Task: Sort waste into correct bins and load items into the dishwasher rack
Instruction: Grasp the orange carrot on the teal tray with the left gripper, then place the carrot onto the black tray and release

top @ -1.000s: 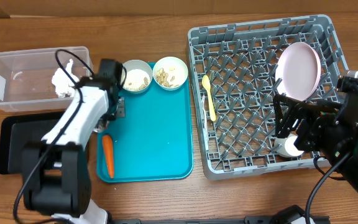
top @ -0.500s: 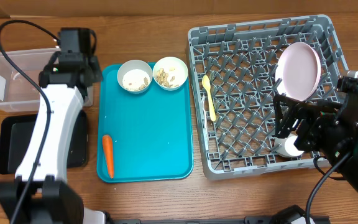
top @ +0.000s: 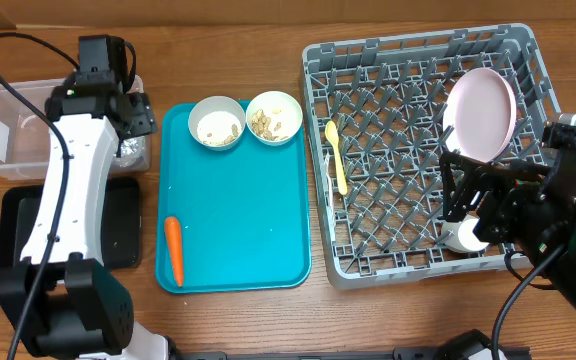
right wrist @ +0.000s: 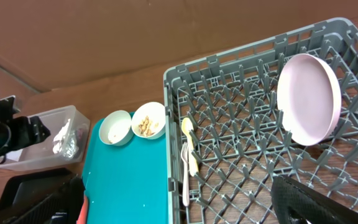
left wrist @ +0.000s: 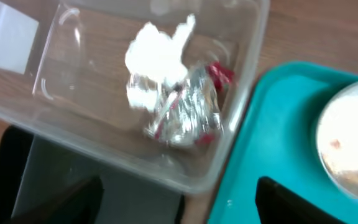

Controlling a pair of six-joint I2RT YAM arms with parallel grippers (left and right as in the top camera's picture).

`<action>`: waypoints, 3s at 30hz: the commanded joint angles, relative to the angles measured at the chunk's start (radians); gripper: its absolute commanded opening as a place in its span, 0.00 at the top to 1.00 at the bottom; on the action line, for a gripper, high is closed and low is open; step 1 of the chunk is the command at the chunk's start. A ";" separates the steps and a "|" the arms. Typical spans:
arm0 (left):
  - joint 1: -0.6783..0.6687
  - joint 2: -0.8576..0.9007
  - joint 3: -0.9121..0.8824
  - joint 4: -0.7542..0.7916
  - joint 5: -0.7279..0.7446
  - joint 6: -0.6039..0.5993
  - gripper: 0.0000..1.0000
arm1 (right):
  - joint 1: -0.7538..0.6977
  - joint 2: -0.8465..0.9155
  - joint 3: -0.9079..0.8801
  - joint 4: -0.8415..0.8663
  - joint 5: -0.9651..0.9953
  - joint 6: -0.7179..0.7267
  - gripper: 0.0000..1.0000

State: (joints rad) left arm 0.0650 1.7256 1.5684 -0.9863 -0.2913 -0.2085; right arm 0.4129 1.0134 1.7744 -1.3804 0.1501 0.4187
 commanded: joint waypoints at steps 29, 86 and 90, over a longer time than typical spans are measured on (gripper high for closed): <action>-0.175 -0.098 -0.671 0.095 0.170 -0.244 0.26 | -0.001 -0.008 0.007 0.005 0.014 0.001 0.00; 0.387 -0.291 -0.542 0.109 -0.039 -0.941 0.95 | -0.001 -0.008 0.007 0.005 0.014 0.001 0.00; 0.389 -0.209 -0.545 0.144 -0.056 -1.011 0.92 | -0.001 -0.008 0.007 0.005 0.014 0.001 0.00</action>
State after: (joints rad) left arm 0.4496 1.4590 1.0237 -0.8604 -0.3008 -1.1095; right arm 0.4129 1.0134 1.7744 -1.3804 0.1497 0.4183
